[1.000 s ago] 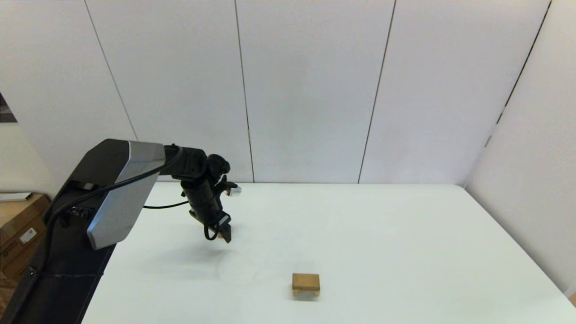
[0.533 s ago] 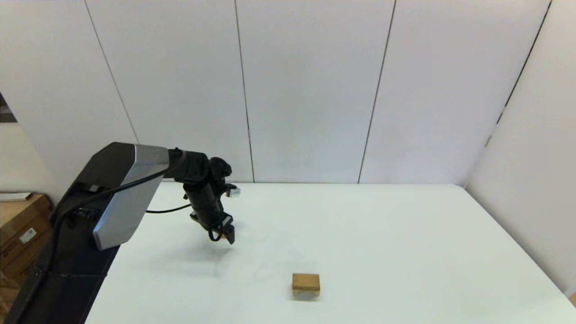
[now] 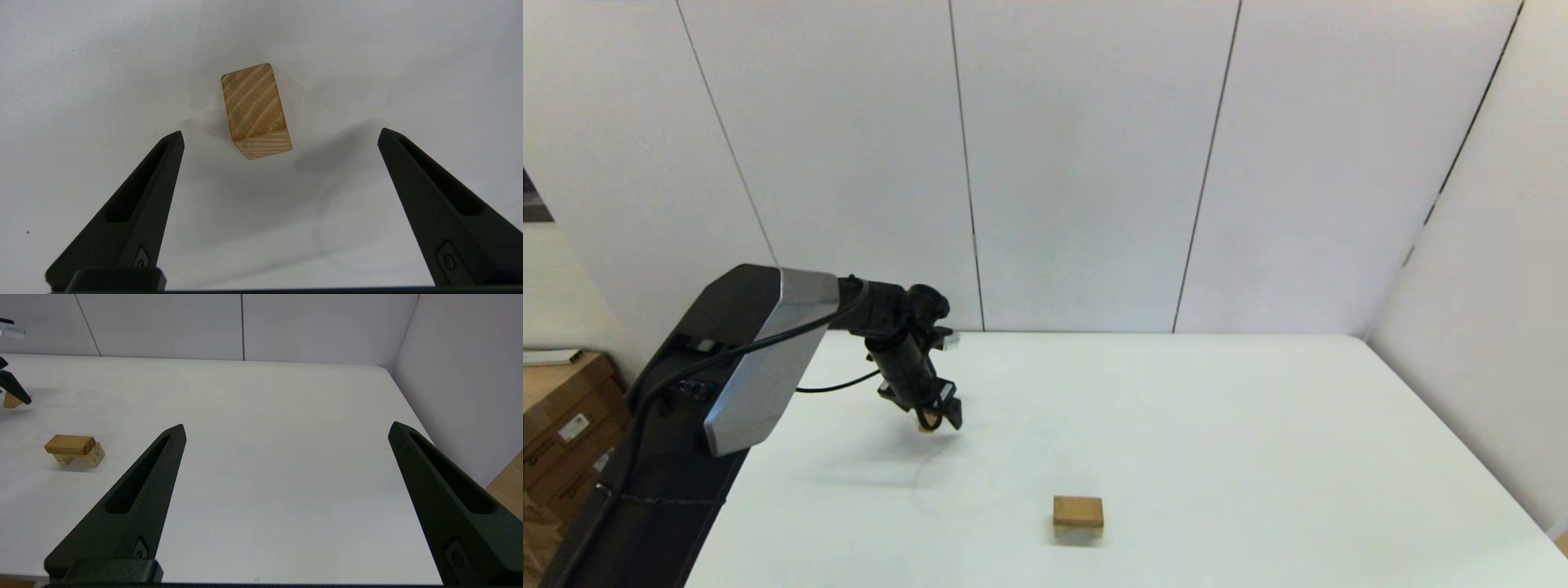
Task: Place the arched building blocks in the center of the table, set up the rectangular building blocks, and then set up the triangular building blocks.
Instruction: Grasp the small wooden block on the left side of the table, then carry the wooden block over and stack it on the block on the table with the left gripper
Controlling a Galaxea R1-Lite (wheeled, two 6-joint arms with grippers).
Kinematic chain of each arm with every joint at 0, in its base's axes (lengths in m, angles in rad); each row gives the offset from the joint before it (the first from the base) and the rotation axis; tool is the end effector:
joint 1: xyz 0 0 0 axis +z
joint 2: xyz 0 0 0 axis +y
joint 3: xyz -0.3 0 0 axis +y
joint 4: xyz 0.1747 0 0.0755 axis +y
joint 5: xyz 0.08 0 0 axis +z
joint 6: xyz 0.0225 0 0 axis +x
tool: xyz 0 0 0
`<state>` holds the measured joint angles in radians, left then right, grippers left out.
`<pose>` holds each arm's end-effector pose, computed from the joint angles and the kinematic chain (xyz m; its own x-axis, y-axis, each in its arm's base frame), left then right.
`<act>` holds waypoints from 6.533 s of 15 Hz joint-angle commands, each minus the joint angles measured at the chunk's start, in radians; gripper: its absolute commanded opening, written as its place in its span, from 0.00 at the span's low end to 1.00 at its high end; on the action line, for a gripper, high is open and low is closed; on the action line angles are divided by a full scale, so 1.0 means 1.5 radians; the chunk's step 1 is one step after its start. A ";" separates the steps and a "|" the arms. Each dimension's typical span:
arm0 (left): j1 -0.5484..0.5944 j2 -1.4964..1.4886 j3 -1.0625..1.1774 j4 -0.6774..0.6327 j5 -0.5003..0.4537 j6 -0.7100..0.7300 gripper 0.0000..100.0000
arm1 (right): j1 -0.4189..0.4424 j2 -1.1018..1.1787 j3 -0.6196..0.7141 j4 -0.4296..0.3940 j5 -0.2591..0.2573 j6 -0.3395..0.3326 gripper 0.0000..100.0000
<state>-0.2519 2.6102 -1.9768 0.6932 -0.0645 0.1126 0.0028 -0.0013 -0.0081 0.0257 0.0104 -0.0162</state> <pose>0.4537 -0.1183 0.0101 0.2176 -0.1226 -0.9683 0.3677 0.9293 -0.0350 -0.0235 0.0002 0.0751 0.9998 0.0132 -0.0163 -0.0135 0.9998 -0.0160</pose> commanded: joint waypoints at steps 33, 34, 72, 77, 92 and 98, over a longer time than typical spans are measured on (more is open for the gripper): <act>-0.001 0.027 0.000 -0.025 0.047 -0.063 1.00 | 0.000 0.000 -0.001 0.000 0.000 0.000 1.00; -0.001 0.027 0.000 -0.025 0.046 -0.063 1.00 | 0.000 0.000 0.000 0.000 0.000 0.000 1.00; -0.005 0.023 0.000 -0.014 0.043 -0.062 0.00 | 0.000 0.000 0.000 0.000 0.000 0.000 1.00; -0.004 -0.021 0.001 -0.014 0.044 -0.058 0.00 | 0.000 0.000 0.000 0.000 0.000 0.000 1.00; -0.160 -0.255 0.001 0.342 -0.169 0.449 0.00 | 0.000 0.000 0.000 0.000 0.000 0.000 1.00; -0.272 -0.193 0.001 0.277 -0.155 0.445 0.00 | 0.000 0.000 0.000 0.000 0.000 0.000 1.00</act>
<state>-0.6272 2.2787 -1.9757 1.1155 -0.2966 0.7836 0.0028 -0.0013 -0.0081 0.0257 0.0104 -0.0164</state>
